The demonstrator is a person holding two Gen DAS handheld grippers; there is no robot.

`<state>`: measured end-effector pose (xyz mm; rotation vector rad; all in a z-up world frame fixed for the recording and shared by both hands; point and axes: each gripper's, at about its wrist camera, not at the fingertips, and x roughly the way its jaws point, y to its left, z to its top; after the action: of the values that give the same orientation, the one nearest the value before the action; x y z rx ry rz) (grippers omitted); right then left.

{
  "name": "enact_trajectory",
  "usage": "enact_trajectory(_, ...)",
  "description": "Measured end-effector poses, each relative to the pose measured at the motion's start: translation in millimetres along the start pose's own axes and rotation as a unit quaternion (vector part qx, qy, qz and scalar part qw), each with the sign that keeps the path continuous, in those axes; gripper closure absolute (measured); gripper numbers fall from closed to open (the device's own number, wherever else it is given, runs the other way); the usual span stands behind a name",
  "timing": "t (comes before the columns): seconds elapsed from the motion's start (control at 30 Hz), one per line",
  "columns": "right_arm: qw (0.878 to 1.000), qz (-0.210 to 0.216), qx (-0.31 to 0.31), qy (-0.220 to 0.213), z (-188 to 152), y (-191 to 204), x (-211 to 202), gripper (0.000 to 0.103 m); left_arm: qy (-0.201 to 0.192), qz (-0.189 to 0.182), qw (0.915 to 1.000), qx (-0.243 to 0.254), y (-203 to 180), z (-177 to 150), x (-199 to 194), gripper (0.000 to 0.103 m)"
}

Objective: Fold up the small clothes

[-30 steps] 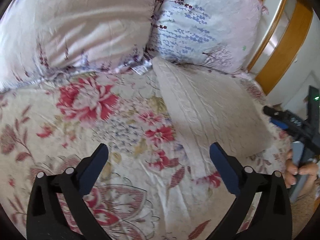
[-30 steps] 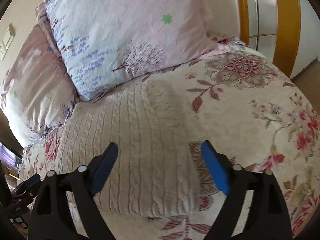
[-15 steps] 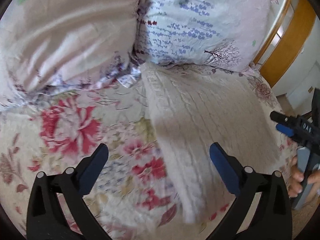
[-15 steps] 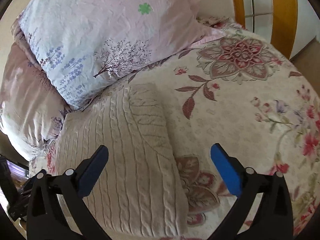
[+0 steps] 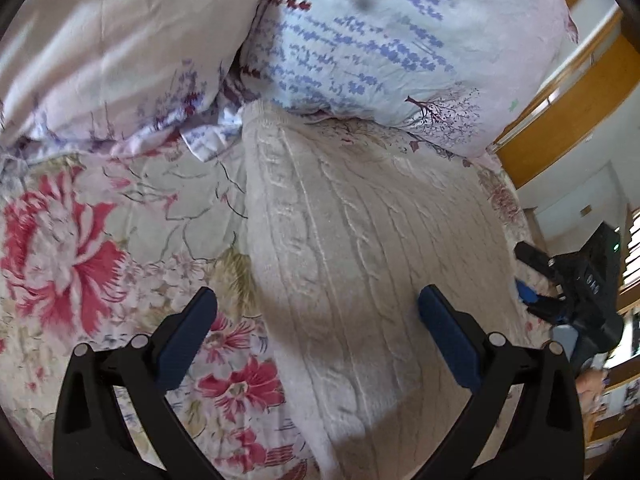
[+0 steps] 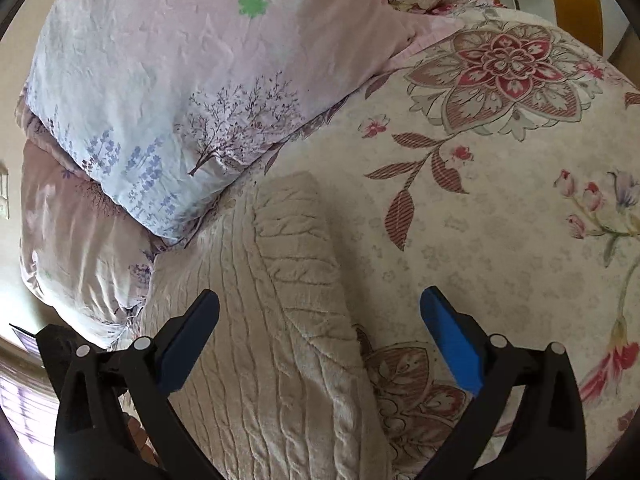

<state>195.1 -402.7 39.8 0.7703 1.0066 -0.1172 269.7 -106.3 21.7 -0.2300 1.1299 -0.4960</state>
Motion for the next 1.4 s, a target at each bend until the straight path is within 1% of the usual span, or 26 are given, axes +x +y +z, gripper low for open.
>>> enact_trajectory(0.03, 1.0, 0.007, -0.001, 0.004, -0.8, 0.4, 2.8, 0.003, 0.003, -0.007, 1.0, -0.005, 1.9, 1.2, 2.0, 0.002)
enact_trajectory(0.23, 1.0, 0.018, -0.011, 0.015, -1.7, 2.1, 9.4, 0.004, 0.011, -0.028, 0.9991, -0.03, 10.0, 7.1, 3.5, 0.002)
enact_trajectory(0.27, 0.999, 0.024, -0.012, 0.019, -1.9, 3.3, 10.4, 0.004, 0.01, -0.029, 0.9991, -0.029, 10.1, 9.5, 4.8, 0.002)
enact_trajectory(0.3, 0.999, 0.029, -0.012, 0.022, -1.8, 3.2, 11.4, 0.008, 0.01, -0.029, 0.9992, -0.028, 9.3, 10.1, 4.5, 0.002)
enact_trajectory(0.47, 0.998, 0.044, -0.017, 0.034, -2.8, 9.1, 17.8, 0.01, 0.011, -0.03, 0.9993, -0.021, 3.6, 11.1, 4.5, 0.002)
enact_trajectory(0.5, 0.998, 0.05, -0.019, 0.039, -3.0, 9.9, 19.7, 0.013, 0.012, -0.029, 0.9994, -0.017, 1.7, 10.5, 3.9, 0.002)
enact_trajectory(0.57, 0.997, 0.058, -0.02, 0.045, -2.7, 11.1, 21.7, 0.016, 0.013, -0.021, 0.9997, -0.004, -5.9, 10.4, 7.5, 0.003)
enact_trajectory(0.6, 0.996, 0.065, -0.02, 0.051, -2.9, 11.0, 23.0, 0.02, 0.012, -0.018, 0.9998, 0.0, -7.8, 9.8, 7.8, 0.003)
enact_trajectory(0.67, 0.996, 0.065, -0.026, 0.055, -3.2, 13.0, 24.1, 0.021, 0.011, -0.018, 0.9998, 0.006, -11.4, 9.0, 8.3, 0.007)
enact_trajectory(0.77, 0.995, 0.07, -0.03, 0.06, -3.0, 13.2, 24.3, 0.021, 0.012, -0.027, 0.9995, 0.007, -14.2, 9.0, 10.0, 0.013)
enact_trajectory(0.93, 0.995, 0.075, -0.026, 0.064, -1.7, 9.1, 23.7, 0.027, 0.013, -0.035, 0.9993, 0.002, -14.2, 8.9, 11.9, 0.014)
enact_trajectory(1.13, 0.995, 0.072, -0.032, 0.065, -2.2, 10.0, 23.6, 0.028, 0.013, -0.038, 0.9992, -0.002, -12.7, 8.4, 10.2, 0.014)
enact_trajectory(1.17, 0.995, 0.07, -0.034, 0.065, -2.6, 10.4, 24.3, 0.031, 0.013, -0.041, 0.9991, -0.004, -11.5, 7.4, 8.4, 0.018)
enact_trajectory(1.23, 0.995, 0.063, -0.036, 0.068, -3.2, 8.6, 25.0, 0.046, 0.01, -0.05, 0.9986, -0.012, -10.3, 6.3, 7.1, 0.022)
enact_trajectory(1.27, 0.995, 0.067, -0.031, 0.07, -3.0, 6.5, 25.5, 0.049, 0.009, -0.053, 0.9984, -0.015, -9.6, 5.8, 6.4, 0.026)
enact_trajectory(1.3, 0.994, 0.081, -0.018, 0.074, -2.8, 2.0, 25.1, 0.057, 0.007, -0.056, 0.9983, -0.018, -9.1, 5.6, 5.6, 0.028)
enact_trajectory(1.33, 0.993, 0.092, -0.011, 0.077, -3.2, -0.1, 24.9, 0.065, 0.004, -0.059, 0.998, -0.021, -7.9, 5.4, 3.8, 0.033)
enact_trajectory(1.37, 0.992, 0.099, -0.005, 0.076, -3.6, -1.5, 23.4, 0.067, 0.0, -0.064, 0.9977, -0.025, -5.8, 5.2, 1.2, 0.04)
enact_trajectory(1.4, 0.992, 0.103, -0.004, 0.075, -4.2, -1.4, 22.2, 0.07, -0.002, -0.071, 0.9971, -0.028, -3.9, 5.1, -1.4, 0.043)
